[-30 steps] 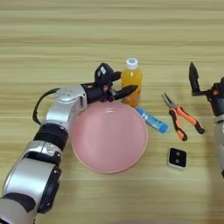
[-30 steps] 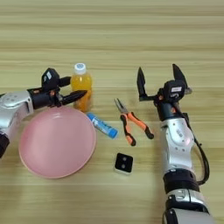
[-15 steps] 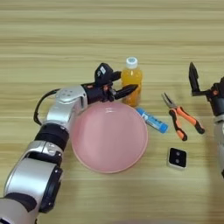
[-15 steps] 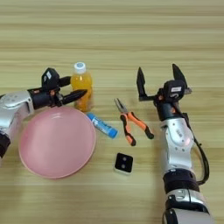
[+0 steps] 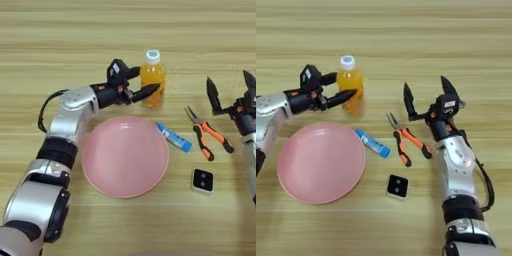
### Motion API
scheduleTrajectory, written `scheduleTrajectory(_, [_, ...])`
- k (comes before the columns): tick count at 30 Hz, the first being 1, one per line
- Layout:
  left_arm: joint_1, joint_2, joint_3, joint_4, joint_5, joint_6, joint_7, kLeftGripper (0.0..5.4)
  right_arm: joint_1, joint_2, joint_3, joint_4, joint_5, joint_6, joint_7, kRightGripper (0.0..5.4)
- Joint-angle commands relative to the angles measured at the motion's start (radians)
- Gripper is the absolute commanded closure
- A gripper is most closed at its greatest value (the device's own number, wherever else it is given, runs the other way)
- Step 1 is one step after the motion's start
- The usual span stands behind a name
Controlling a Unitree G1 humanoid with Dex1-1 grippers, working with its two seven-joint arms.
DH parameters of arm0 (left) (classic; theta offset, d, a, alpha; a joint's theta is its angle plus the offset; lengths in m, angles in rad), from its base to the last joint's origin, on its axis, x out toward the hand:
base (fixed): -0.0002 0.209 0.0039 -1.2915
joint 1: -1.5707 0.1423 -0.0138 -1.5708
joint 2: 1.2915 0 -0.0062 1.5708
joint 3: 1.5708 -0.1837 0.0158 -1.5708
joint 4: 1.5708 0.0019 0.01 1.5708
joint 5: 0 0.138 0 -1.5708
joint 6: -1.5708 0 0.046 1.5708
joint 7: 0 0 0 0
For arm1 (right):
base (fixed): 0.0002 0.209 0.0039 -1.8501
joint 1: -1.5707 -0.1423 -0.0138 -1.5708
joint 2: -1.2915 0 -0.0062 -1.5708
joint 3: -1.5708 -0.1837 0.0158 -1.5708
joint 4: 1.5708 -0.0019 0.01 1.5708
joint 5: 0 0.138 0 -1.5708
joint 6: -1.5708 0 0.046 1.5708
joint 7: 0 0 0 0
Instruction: Move the objects on the table
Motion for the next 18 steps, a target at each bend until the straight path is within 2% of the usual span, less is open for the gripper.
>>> scheduleTrajectory(1, [-0.007,0.016,0.013,-0.085,-0.031,0.025,-0.01,2.06,0.028,-0.026,0.053,-0.114,0.058,0.108,0.124,0.0])
scheduleTrajectory(5, [0.004,0.023,0.012,-0.145,-0.047,0.053,-0.02,2.06,0.076,-0.084,0.122,-0.318,0.147,0.275,0.286,0.0])
scheduleTrajectory(8, [0.011,0.026,0.004,-0.181,-0.054,0.069,-0.025,2.08,0.092,-0.152,0.152,-0.449,0.17,0.368,0.371,0.0])
scheduleTrajectory(14, [0.027,0.027,-0.003,-0.238,-0.058,0.093,-0.028,2.09,0.072,-0.246,0.16,-0.535,0.189,0.493,0.461,0.0])
scheduleTrajectory(18, [0.046,0.029,-0.012,-0.289,-0.063,0.11,-0.035,2.09,0.044,-0.27,0.154,-0.547,0.186,0.538,0.483,0.0])
